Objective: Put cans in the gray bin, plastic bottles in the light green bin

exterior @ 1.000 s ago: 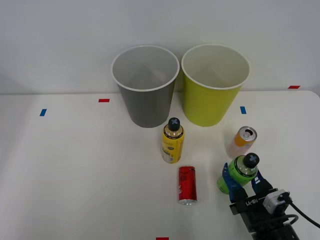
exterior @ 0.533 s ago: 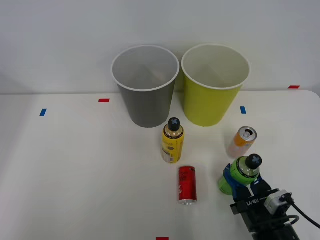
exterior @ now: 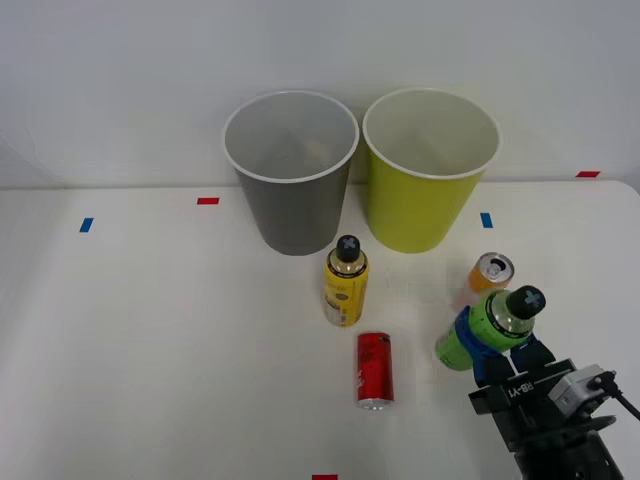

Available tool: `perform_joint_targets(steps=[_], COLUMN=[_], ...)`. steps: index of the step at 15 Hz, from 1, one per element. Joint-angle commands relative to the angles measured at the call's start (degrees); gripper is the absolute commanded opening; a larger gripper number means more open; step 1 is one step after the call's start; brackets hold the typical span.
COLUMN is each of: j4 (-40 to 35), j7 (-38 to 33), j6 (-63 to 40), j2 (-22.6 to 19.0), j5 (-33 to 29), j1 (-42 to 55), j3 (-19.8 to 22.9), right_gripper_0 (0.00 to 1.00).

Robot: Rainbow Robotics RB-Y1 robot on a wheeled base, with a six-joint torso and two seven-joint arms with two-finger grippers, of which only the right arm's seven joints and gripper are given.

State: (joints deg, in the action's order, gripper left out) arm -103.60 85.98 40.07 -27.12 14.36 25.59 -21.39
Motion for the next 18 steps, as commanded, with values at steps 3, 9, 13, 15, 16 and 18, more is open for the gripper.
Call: perform_joint_targets(steps=[3, 9, 13, 15, 16, 18], j4=[-13.91, -23.40, -23.67, -23.58, -23.58, -23.58], j7=[-1.34, -1.87, -2.92, -3.80, -4.15, -4.68], j6=[-12.30, -25.92, -32.16, -36.82, -39.72, -50.00], j2=[-0.66, 1.89, 4.53, 6.02, 6.90, 8.92], j5=[7.09, 10.16, 10.87, 11.66, 12.01, 12.36], j1=[-2.39, -9.34, -16.63, -20.67, -22.96, -28.41], j3=[0.56, 4.78, 6.80, 8.56, 9.70, 13.65], right_gripper_0=[0.00, 0.00, 0.00, 0.00, 0.00, 0.00])
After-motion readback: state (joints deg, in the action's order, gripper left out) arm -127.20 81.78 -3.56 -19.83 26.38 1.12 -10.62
